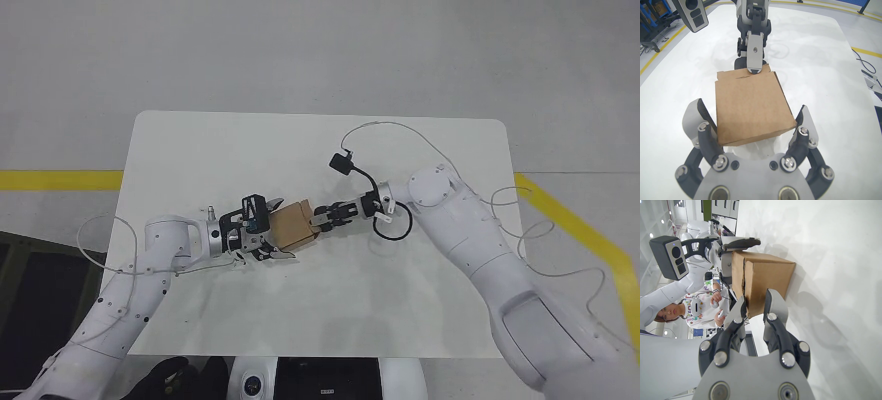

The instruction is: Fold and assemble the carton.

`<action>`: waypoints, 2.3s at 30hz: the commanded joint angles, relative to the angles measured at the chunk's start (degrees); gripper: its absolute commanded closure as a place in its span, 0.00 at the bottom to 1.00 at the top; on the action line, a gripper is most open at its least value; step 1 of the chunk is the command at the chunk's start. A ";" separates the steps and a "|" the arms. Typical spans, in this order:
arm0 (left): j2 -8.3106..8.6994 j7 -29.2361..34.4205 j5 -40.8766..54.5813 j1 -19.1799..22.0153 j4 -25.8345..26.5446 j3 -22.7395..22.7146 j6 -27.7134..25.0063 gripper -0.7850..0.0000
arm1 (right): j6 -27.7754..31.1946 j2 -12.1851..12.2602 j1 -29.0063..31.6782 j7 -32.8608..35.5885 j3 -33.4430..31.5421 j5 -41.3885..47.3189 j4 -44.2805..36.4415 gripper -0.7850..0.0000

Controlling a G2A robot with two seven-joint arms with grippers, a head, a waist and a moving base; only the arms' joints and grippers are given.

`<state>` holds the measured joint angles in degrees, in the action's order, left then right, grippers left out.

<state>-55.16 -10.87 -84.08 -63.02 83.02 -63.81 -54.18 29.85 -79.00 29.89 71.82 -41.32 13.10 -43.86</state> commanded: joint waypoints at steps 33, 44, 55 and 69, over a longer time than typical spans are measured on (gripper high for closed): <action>0.25 0.18 0.16 -0.87 0.61 -0.48 0.13 0.00 | 0.86 -0.16 1.13 1.33 -1.93 2.72 -0.01 0.75; 0.28 0.41 0.16 -0.87 0.66 -0.56 0.42 0.00 | -0.27 1.42 2.86 0.19 -4.42 0.73 -1.76 1.00; 0.24 0.56 0.35 -0.98 0.93 -0.32 0.55 0.00 | -0.42 0.33 3.01 0.45 -1.95 0.07 -5.25 1.00; 1.19 0.32 4.83 -3.12 5.29 -5.37 -0.52 0.00 | 1.60 2.19 2.39 -1.73 -6.57 -1.82 -5.25 1.00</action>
<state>-54.19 -10.80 -80.16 -65.40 87.67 -67.99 -54.68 31.35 -77.18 31.90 70.18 -47.09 11.31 -48.67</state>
